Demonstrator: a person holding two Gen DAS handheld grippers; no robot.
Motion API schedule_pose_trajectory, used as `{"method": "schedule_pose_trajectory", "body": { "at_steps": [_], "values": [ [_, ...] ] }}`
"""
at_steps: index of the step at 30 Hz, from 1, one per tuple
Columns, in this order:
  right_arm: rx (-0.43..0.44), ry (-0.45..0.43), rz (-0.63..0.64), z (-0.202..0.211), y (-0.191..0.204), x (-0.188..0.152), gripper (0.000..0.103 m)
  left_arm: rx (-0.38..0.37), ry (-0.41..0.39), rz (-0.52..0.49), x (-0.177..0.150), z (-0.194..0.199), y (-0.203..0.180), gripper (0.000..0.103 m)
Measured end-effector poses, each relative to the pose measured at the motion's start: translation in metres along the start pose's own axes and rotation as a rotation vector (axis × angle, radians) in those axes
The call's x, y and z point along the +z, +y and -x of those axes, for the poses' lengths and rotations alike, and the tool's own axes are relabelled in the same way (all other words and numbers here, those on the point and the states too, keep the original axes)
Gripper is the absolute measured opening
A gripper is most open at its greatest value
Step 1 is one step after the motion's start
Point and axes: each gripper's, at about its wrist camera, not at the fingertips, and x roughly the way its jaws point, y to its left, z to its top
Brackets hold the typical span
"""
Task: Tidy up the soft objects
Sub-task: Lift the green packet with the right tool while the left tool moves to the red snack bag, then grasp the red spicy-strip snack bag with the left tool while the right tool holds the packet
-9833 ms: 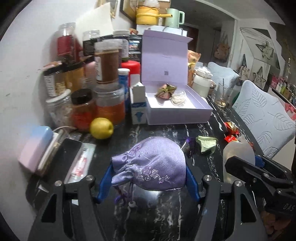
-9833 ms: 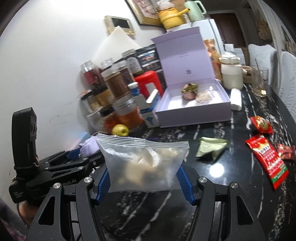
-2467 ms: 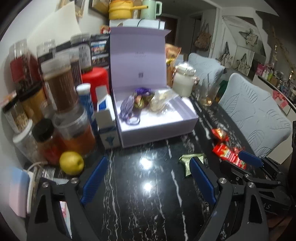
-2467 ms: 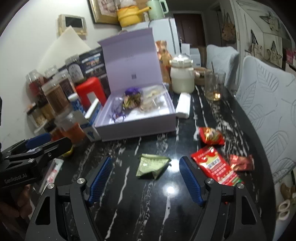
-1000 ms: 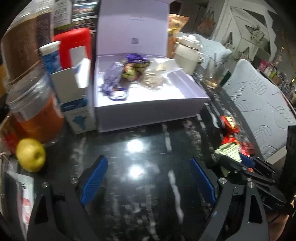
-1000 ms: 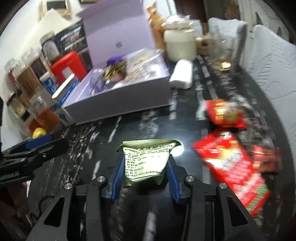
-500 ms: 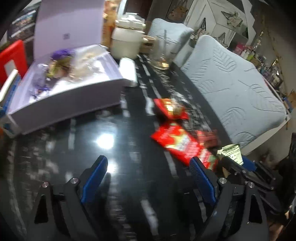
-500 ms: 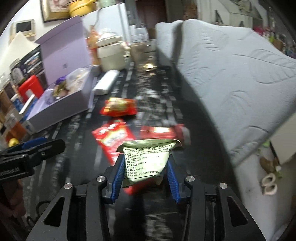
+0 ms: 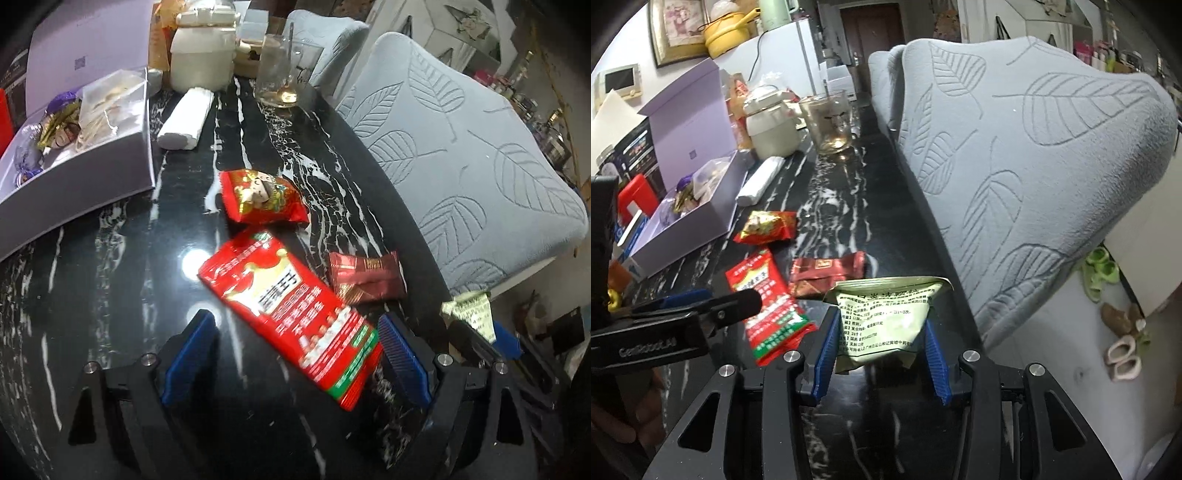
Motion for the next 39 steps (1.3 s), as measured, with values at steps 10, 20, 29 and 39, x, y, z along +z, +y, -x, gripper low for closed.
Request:
{"method": "schedule_pose_trajectory", "body": {
  "at_steps": [10,20,29,39],
  "values": [
    [0.012,-0.001,-0.016,-0.004,-0.018,0.004,0.043,0.124,-0.021,-0.042,0.009,-0.018,-0.004,0.091],
    [0.03,-0.003,-0.002,-0.011,-0.02,0.012,0.043,0.245,-0.051,-0.097,-0.002,-0.02,-0.003,0.092],
    [0.051,-0.003,-0.008,-0.013,-0.019,0.013,0.043,0.248,-0.039,-0.096,-0.026,0.001,0.016,0.098],
    [0.067,-0.009,0.01,-0.009,-0.012,0.011,0.043,0.207,-0.047,-0.146,-0.025,0.001,0.021,0.092]
  ]
}}
